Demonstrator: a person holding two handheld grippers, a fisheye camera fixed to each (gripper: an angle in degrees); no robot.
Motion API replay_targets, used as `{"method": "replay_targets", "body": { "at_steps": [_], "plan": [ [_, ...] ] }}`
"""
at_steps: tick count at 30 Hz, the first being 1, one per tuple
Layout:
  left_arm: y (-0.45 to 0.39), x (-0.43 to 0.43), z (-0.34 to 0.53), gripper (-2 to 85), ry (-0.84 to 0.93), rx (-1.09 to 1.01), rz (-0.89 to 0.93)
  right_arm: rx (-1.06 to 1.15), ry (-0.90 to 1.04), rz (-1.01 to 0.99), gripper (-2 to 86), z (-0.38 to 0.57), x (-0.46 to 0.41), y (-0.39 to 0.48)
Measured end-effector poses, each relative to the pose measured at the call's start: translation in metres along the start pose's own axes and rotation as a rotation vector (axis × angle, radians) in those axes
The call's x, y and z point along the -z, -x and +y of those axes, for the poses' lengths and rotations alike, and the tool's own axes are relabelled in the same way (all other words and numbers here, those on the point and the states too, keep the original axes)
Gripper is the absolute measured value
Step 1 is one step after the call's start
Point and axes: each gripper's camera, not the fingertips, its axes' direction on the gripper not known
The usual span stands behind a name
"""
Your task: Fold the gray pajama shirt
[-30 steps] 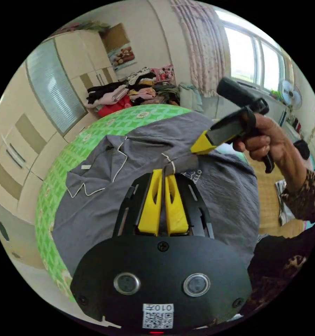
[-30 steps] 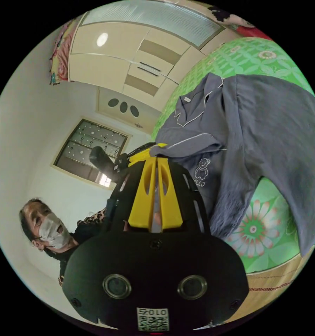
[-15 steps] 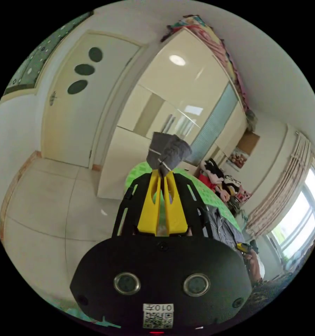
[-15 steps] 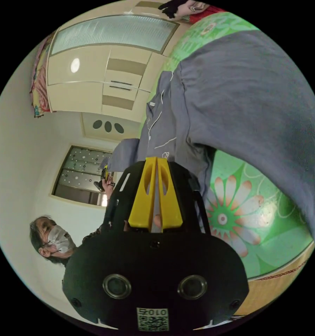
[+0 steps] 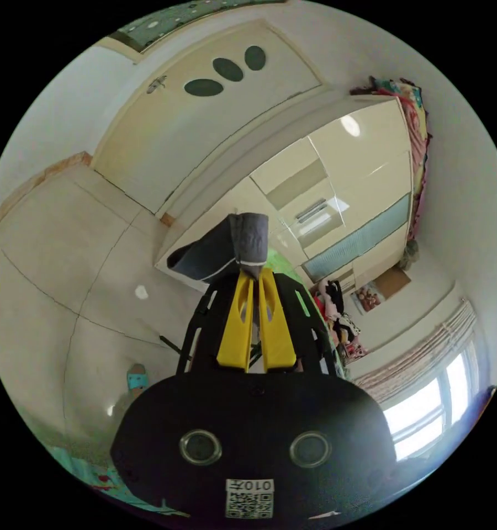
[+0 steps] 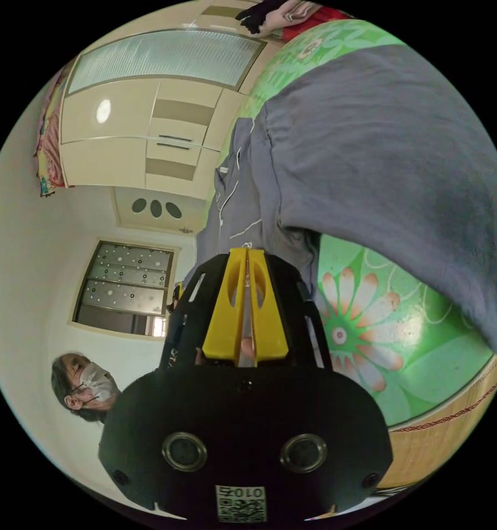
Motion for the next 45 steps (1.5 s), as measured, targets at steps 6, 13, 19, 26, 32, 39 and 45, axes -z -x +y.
{"method": "replay_targets", "body": {
  "at_steps": [6,13,19,26,32,39,45],
  "plan": [
    [0.056,0.040,0.034,3.2,-0.003,0.002,0.046,0.009,0.013,0.003,2.8,-0.004,-0.005,0.003],
    [0.128,0.051,0.053,6.1,-0.017,0.111,0.287,0.012,0.007,0.010,2.8,-0.002,-0.009,0.007],
    [0.179,0.066,0.073,4.5,-0.085,0.317,0.271,0.008,0.003,-0.020,2.9,0.001,-0.011,0.006],
    [0.186,0.060,0.054,0.7,0.057,0.331,0.273,0.011,-0.013,-0.058,2.8,0.009,-0.013,0.006],
    [0.182,0.108,0.075,-0.1,-0.202,0.595,-0.029,0.009,-0.028,-0.072,2.8,0.018,-0.019,0.008],
    [0.034,0.038,0.032,-0.1,0.094,0.126,0.038,0.153,0.032,-0.018,3.8,0.011,-0.040,0.057],
    [-0.226,-0.126,0.008,0.0,0.432,-0.455,0.119,0.329,0.051,0.236,7.3,-0.054,-0.073,0.136]
  ]
}}
